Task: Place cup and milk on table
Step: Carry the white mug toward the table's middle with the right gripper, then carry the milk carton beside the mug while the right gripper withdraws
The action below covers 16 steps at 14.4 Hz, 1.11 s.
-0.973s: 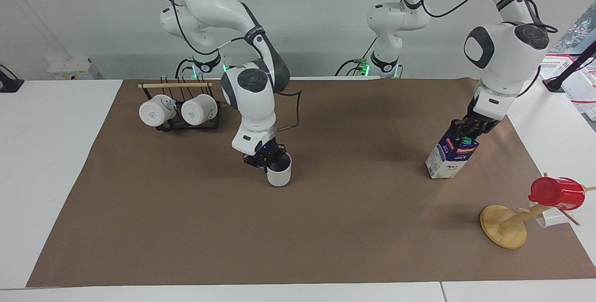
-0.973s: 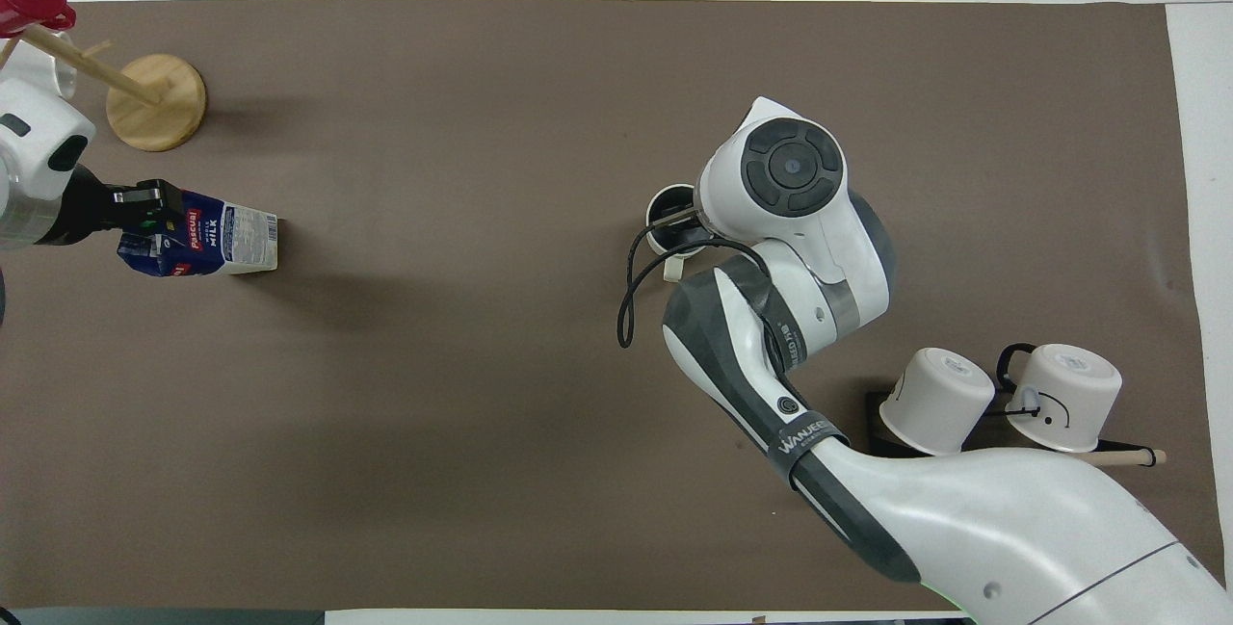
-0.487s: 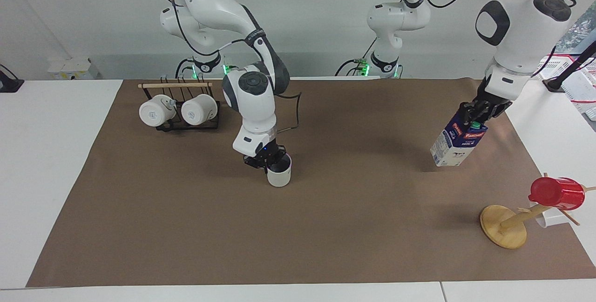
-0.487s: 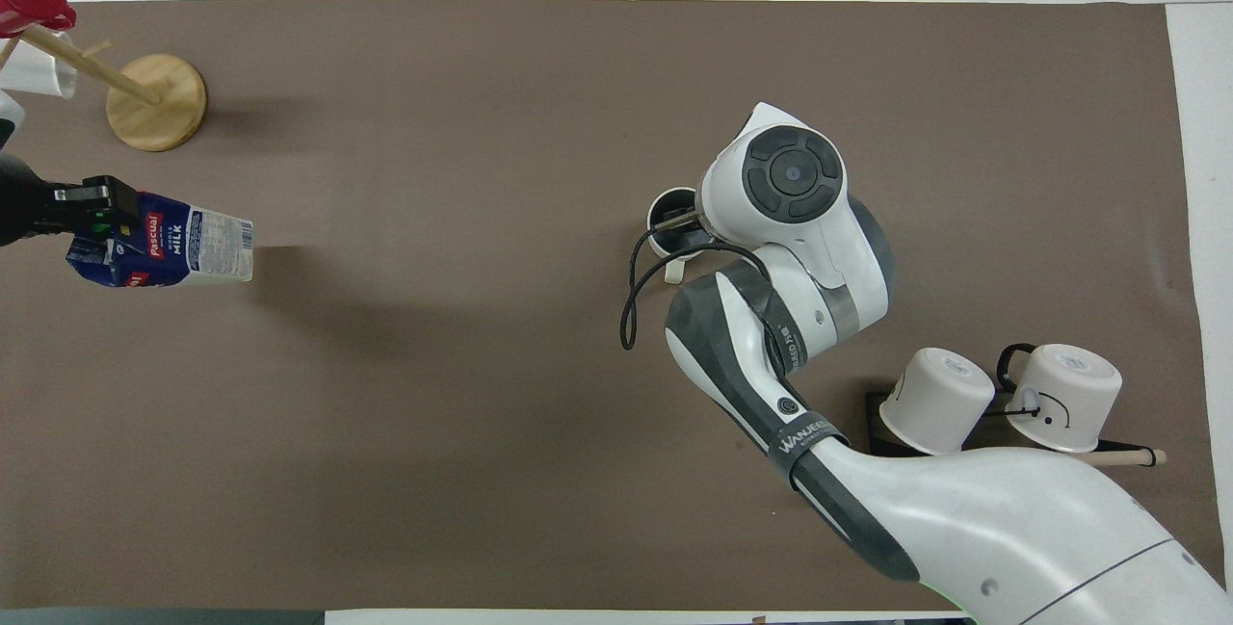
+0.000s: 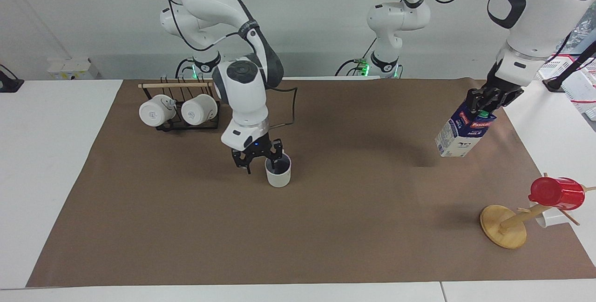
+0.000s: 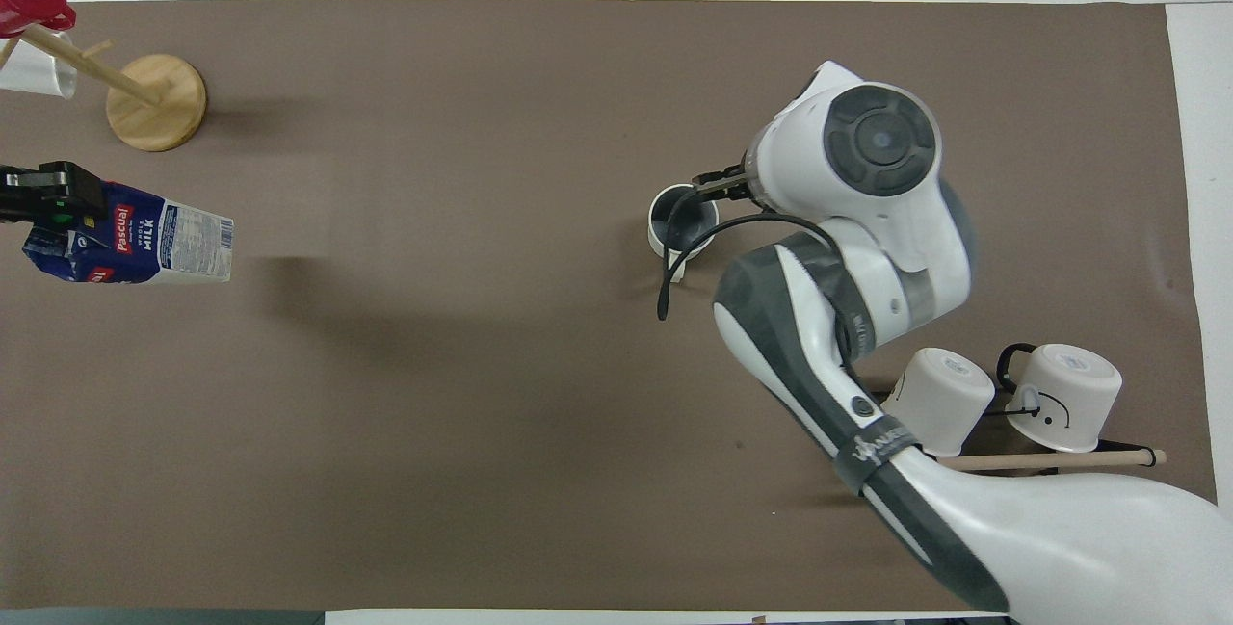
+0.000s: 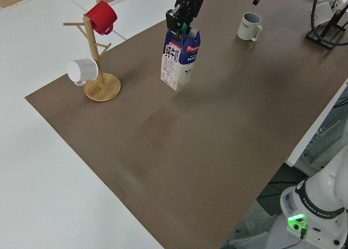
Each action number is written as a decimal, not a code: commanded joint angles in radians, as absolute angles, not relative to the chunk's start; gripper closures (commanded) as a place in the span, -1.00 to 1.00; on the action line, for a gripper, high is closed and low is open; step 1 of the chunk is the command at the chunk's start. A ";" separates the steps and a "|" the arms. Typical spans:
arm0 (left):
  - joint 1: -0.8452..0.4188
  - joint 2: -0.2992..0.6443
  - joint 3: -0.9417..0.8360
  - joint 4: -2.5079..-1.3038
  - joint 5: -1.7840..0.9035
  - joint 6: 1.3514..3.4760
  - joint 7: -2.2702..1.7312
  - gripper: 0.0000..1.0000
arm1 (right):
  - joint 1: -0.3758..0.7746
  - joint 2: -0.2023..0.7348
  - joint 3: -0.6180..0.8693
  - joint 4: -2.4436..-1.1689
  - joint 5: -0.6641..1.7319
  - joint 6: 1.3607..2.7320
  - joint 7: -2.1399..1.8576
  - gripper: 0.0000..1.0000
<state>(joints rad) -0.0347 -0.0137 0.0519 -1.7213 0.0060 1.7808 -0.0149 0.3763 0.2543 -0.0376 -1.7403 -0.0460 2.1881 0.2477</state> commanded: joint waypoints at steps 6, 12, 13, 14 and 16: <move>-0.323 0.135 0.043 -1.616 0.078 1.799 -0.275 1.00 | 0.129 0.083 -0.028 -1.624 -0.054 1.778 0.204 -1.00; -0.563 0.311 0.046 -1.442 0.084 1.799 -0.705 1.00 | 0.015 -0.020 -0.029 -1.580 -0.046 1.579 0.042 -1.00; -0.596 0.346 0.048 -1.395 0.084 1.790 -0.742 1.00 | 0.006 -0.015 -0.029 -1.542 -0.048 1.536 0.026 -1.00; -0.627 0.376 0.052 -1.359 0.086 1.786 -0.774 1.00 | 0.011 -0.017 -0.029 -1.546 -0.057 1.529 0.015 -1.00; -0.650 0.391 0.052 -1.341 0.087 1.790 -0.827 1.00 | 0.011 -0.017 -0.029 -1.537 -0.055 1.509 0.011 -1.00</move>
<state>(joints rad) -0.6156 0.3451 0.0307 -1.4165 0.0611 1.8099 -0.7704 0.0211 -0.0301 -0.0406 -1.5562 -0.0460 1.5296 0.0339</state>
